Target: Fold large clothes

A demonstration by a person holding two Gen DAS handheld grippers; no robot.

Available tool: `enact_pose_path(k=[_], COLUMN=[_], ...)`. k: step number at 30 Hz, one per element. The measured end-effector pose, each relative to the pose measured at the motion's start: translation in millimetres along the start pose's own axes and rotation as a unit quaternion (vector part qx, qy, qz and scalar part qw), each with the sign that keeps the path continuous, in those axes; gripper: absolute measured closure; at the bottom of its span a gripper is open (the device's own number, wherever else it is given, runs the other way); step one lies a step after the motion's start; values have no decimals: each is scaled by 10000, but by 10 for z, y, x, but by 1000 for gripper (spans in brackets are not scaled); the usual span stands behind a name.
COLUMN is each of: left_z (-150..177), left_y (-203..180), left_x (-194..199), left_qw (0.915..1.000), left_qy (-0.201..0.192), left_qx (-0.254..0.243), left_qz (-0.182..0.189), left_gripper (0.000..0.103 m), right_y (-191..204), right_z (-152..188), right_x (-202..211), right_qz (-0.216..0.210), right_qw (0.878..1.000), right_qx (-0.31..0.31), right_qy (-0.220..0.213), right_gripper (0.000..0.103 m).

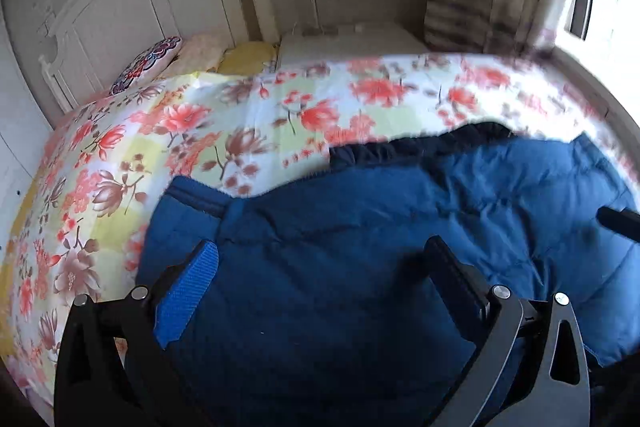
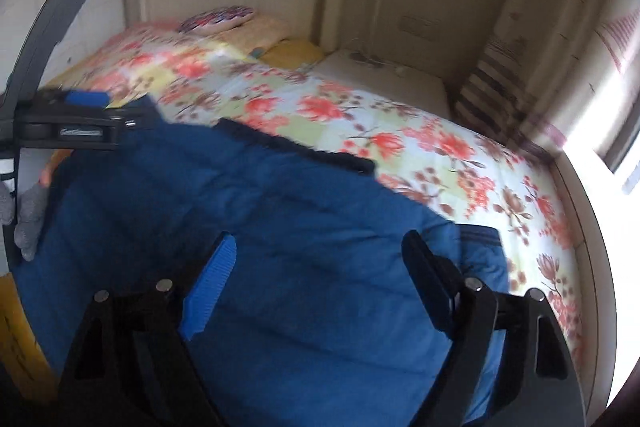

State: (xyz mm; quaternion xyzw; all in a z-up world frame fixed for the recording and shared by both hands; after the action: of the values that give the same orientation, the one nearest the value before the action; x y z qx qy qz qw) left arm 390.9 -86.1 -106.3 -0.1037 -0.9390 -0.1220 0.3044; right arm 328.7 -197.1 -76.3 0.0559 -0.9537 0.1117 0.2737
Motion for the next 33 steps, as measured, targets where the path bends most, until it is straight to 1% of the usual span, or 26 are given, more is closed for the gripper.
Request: enact_pose_path(k=[1, 2, 3, 4, 5, 6, 8, 9, 10, 11, 13, 14, 15, 16, 17, 19, 20, 22, 24, 25, 26, 27, 28, 29, 31, 33], left_z=[93, 145, 182, 191, 195, 197, 187, 192, 218, 287, 435, 566, 639, 693, 709, 696, 688, 678, 631, 584, 542, 458, 369, 299, 239, 274], left_y=[-20, 26, 84, 155, 212, 271, 423, 580, 717, 937, 1263, 1412, 1463, 1514, 1530, 1504, 1492, 1500, 1515, 1503, 1463, 1366, 1234, 1091, 772, 429], left_x=[-106, -172, -189, -210, -204, -189, -47, 56, 103, 123, 67, -16, -67, -110, -133, -141, -135, -102, 36, 164, 284, 463, 648, 810, 1005, 1014], left_qw=[9999, 9995, 9983, 9964, 9953, 9955, 9978, 9979, 9972, 9957, 9919, 9880, 9822, 9751, 9719, 9749, 9763, 9762, 9784, 9796, 9800, 9801, 9810, 9824, 9858, 9909], left_qy=[115, 139, 169, 238, 247, 218, 9, -150, -212, -199, -25, 134, 217, 240, 242, 228, 211, 157, 10, -135, -280, -472, -659, -828, -995, -896], left_qx=[4, 250, 486, 719, 820, 803, 637, 636, 695, 832, 1136, 1501, 1865, 2187, 2316, 2201, 2143, 2156, 2056, 1967, 1940, 1918, 1822, 1672, 1353, 987], left_qz=[-8, 133, 261, 384, 447, 450, 187, -29, -162, -344, -561, -330, 34, 276, 357, 261, 210, 174, -201, -377, -352, -188, -72, -54, 37, 164], left_gripper=[4, 4, 4, 4, 4, 4, 4, 4, 4, 4, 4, 4, 4, 4, 4, 4, 4, 4, 5, 6, 6, 6, 6, 5, 5, 5], right_y=[168, 266, 310, 299, 234, 173, 94, 67, 4, -121, -443, -586, -789, -1012, -1127, -1275, -1279, -1229, -1221, -1233, -1232, -1207, -1132, -1037, -729, -345], right_z=[81, 174, 248, 279, 306, 328, 340, 342, 328, 323, 396, 461, 559, 708, 816, 983, 985, 961, 939, 925, 896, 853, 774, 702, 510, 418], right_x=[-70, -150, -211, -225, -253, -283, -285, -252, -185, -100, 65, 121, 157, 173, 165, 109, 85, 51, 55, 95, 161, 295, 450, 563, 818, 908], right_qz=[3, 93, 194, 205, 115, 23, -72, -24, 131, 317, 584, 706, 841, 897, 816, 294, 273, 426, 498, 597, 788, 1048, 1095, 1030, 838, 524], right_qw=[9996, 9986, 9979, 9985, 9995, 9996, 9989, 9990, 9992, 9991, 9968, 9950, 9919, 9867, 9823, 9696, 9691, 9741, 9754, 9749, 9747, 9748, 9768, 9787, 9837, 9914], right_qx=[242, 440, 543, 463, 195, -38, -285, -272, -209, -229, -545, -705, -944, -1344, -1672, -2427, -2449, -2216, -2144, -2142, -2093, -1967, -1819, -1715, -1347, -770], right_qy=[140, 283, 288, 218, 239, 295, 366, 361, 300, 192, 86, 85, 113, 164, 199, 77, 64, 133, 127, 79, 12, -103, -287, -465, -850, -920], right_gripper=[18, 17, 13, 11, 8, 7, 7, 7, 7, 7, 7, 7, 7, 7, 6, 6, 6, 6, 7, 8, 12, 12, 12, 12, 12, 11])
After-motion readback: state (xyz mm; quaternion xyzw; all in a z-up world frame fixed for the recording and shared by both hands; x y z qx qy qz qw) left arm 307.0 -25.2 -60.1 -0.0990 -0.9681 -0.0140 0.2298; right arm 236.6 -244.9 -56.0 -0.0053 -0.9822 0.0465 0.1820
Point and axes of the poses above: each gripper's, at about its wrist camera, not at the fingertips, and x roughly against the way its jaws point, y to its left, z to its underside, the point moved 6 cm from there along -x, roughly the way its jaws point, and after that the axes turned 14 degrees about -y, right-handed, at the moved point
